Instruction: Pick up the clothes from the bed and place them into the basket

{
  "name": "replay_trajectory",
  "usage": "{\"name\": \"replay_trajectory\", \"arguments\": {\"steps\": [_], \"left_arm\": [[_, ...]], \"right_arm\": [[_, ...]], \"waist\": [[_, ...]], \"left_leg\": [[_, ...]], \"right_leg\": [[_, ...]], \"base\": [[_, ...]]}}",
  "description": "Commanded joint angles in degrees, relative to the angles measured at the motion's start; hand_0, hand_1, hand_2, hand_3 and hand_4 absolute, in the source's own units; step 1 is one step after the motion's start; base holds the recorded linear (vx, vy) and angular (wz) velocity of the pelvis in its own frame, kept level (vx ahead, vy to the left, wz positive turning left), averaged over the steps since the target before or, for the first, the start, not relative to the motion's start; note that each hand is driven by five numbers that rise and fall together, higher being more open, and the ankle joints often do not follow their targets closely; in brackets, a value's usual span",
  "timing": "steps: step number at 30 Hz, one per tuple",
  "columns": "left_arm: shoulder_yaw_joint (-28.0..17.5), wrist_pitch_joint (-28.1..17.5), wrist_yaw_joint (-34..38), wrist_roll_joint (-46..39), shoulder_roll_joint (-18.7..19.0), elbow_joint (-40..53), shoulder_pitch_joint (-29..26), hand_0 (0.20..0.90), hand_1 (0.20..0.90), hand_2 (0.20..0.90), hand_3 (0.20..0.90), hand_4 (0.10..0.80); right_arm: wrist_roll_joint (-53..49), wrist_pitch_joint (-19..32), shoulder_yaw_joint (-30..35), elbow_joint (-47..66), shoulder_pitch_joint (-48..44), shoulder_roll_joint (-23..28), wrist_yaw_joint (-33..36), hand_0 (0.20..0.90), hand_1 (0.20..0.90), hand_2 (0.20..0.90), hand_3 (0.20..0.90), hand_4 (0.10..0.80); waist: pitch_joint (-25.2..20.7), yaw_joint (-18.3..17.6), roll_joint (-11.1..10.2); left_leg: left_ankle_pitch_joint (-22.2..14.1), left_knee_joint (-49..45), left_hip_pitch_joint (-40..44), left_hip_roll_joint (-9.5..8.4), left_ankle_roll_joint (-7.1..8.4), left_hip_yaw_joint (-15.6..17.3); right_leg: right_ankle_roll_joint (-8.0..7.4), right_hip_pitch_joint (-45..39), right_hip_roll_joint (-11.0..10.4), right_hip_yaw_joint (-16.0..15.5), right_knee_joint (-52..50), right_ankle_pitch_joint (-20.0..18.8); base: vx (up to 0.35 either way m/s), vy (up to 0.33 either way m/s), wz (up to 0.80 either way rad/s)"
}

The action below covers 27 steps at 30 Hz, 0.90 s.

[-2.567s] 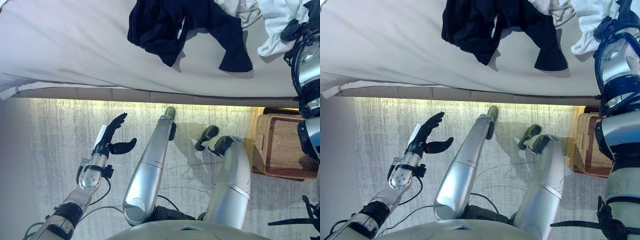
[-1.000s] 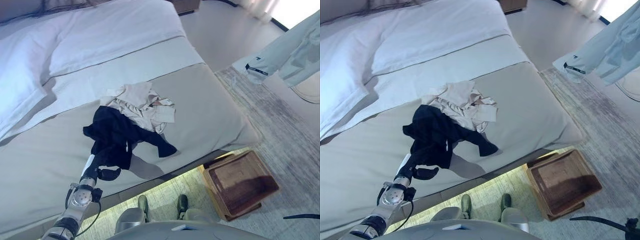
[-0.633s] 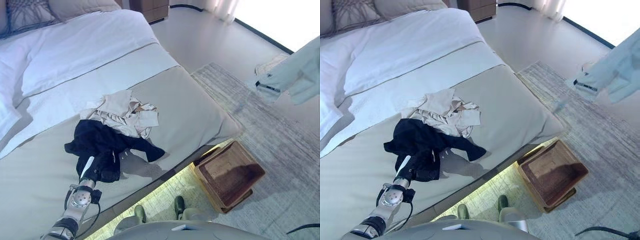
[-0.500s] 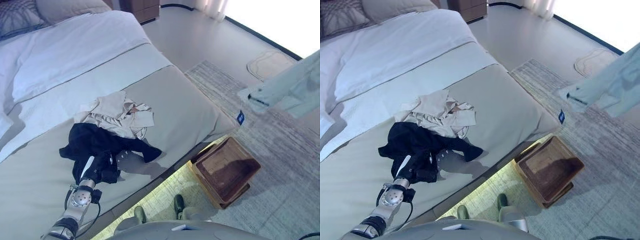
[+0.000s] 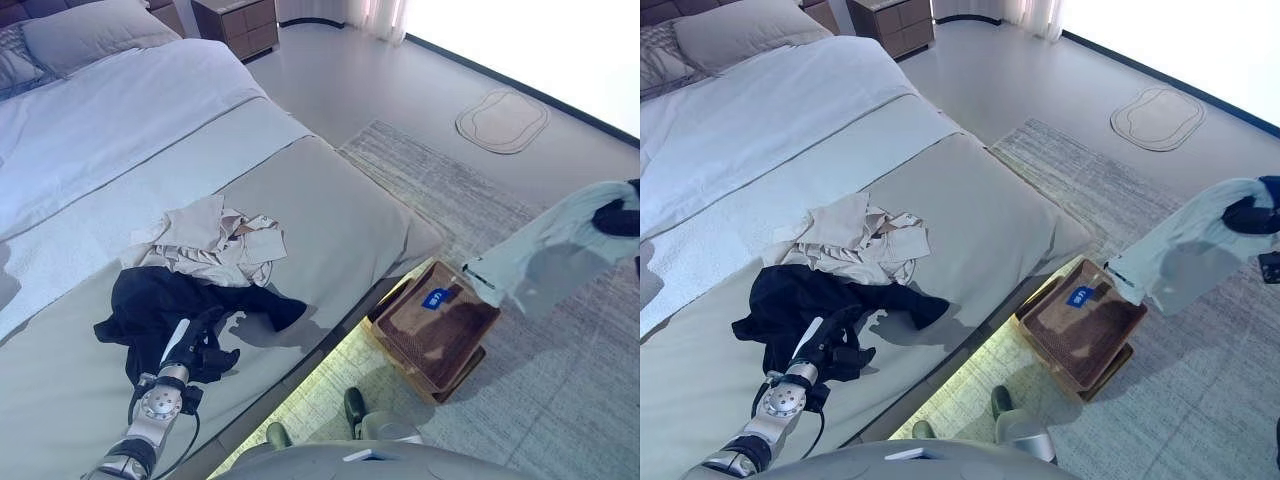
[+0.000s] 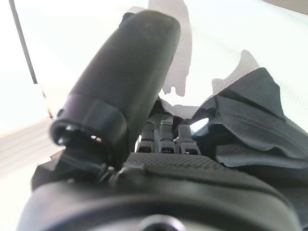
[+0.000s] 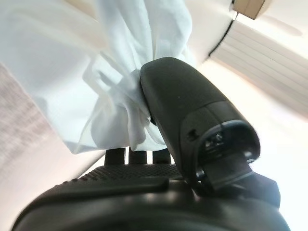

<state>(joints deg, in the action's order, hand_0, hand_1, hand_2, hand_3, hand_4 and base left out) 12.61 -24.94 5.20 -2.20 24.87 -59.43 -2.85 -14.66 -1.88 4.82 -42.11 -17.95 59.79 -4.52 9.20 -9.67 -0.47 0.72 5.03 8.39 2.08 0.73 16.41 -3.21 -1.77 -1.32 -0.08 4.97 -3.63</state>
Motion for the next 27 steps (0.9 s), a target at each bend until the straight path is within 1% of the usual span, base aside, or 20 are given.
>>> {"name": "replay_trajectory", "arguments": {"steps": [1, 5, 10, 13, 19, 20, 21, 27], "left_arm": [[-2.73, -2.83, 1.00, 0.70, 2.13, -1.55, -1.99, 0.900, 0.900, 0.900, 0.900, 0.800], [-2.92, -3.25, -0.01, 0.85, 2.53, -1.69, -1.31, 0.900, 0.900, 0.900, 0.900, 0.800], [-2.66, -4.02, -0.93, 2.13, 2.65, -1.33, -1.16, 0.900, 0.900, 0.900, 0.900, 0.800], [-2.00, -4.04, -1.00, 2.01, 2.54, -0.23, -1.27, 0.900, 0.900, 0.900, 0.900, 0.800], [-1.80, -3.94, -2.04, 1.86, 2.76, 1.12, -1.38, 0.900, 0.900, 0.900, 0.900, 0.800], [-1.73, -4.13, -2.16, 1.77, 2.75, 1.09, -1.49, 0.900, 0.900, 0.900, 0.900, 0.800], [-1.68, -4.68, -2.34, 1.69, 2.69, 0.92, -1.54, 0.900, 0.900, 0.900, 0.900, 0.800], [-1.09, -5.31, -2.50, 1.61, 2.47, 1.62, -2.10, 0.900, 0.900, 0.900, 0.900, 0.800]], "right_arm": [[-1.07, 4.28, 4.74, -1.93, -4.26, 2.16, 2.06, 0.300, 0.300, 0.300, 0.200, 0.100], [0.49, 4.31, 4.01, -4.31, -3.99, 0.51, 0.31, 0.300, 0.300, 0.300, 0.200, 0.100], [2.50, 3.57, 3.54, -7.16, -3.80, -0.38, -1.30, 0.300, 0.300, 0.300, 0.200, 0.100], [3.30, 3.10, 2.90, -9.36, -3.67, -1.85, -1.29, 0.300, 0.300, 0.300, 0.200, 0.100], [4.95, 2.14, 1.89, -9.86, -3.27, -3.35, -0.74, 0.300, 0.300, 0.300, 0.200, 0.100], [5.28, 2.20, 1.63, -10.19, -3.30, -3.63, -0.66, 0.813, 0.813, 0.813, 0.798, 0.698], [6.33, 2.05, 1.13, -10.49, -3.39, -3.92, -0.95, 0.900, 0.900, 0.900, 0.900, 0.800], [6.74, 1.85, 0.76, -11.34, -3.01, -4.97, 0.17, 0.900, 0.900, 0.900, 0.900, 0.800]], "waist": [[-4.76, 1.15, -1.32], [-4.50, 0.94, -0.44], [-3.69, 1.06, 0.63], [-2.99, 1.25, 1.54], [-2.10, 1.37, 2.88], [-1.92, 1.38, 3.14], [-1.67, 1.33, 3.55], [-0.95, 1.31, 4.49]], "left_leg": [[-6.42, -3.99, -0.95, 0.80, 1.05, -2.74], [-6.50, -4.26, -0.88, 0.74, 1.18, -2.32], [-6.52, -4.68, -1.24, 0.72, 1.38, -2.00], [-6.31, -4.46, -1.56, 0.65, 1.57, -2.06], [-6.09, -4.67, -2.18, 0.35, 1.77, -2.30], [-6.04, -4.66, -2.26, 0.32, 1.80, -2.34], [-6.01, -4.67, -2.32, 0.27, 1.86, -2.39], [-5.90, -4.64, -2.46, 0.04, 1.97, -2.59]], "right_leg": [[-2.40, 1.86, -1.40, -2.90, -5.80, 4.20], [-2.48, 2.08, -1.56, -3.05, -5.87, 4.14], [-2.54, 2.44, -1.84, -3.63, -6.05, 4.05], [-2.62, 2.73, -1.98, -3.85, -5.68, 3.83], [-2.52, 3.10, -2.19, -4.07, -5.55, 3.75], [-2.49, 3.15, -2.22, -4.12, -5.53, 3.76], [-2.45, 3.26, -2.27, -4.17, -5.56, 3.83], [-2.39, 3.26, -2.39, -4.31, -5.73, 4.06]], "base": [[0.014, -0.043, -0.05], [0.032, -0.048, -0.03], [0.006, -0.044, 0.01], [-0.024, -0.049, 0.04], [-0.014, -0.011, 0.01], [-0.041, -0.013, 0.00], [-0.030, -0.008, 0.00], [-0.006, 0.000, 0.01]]}}
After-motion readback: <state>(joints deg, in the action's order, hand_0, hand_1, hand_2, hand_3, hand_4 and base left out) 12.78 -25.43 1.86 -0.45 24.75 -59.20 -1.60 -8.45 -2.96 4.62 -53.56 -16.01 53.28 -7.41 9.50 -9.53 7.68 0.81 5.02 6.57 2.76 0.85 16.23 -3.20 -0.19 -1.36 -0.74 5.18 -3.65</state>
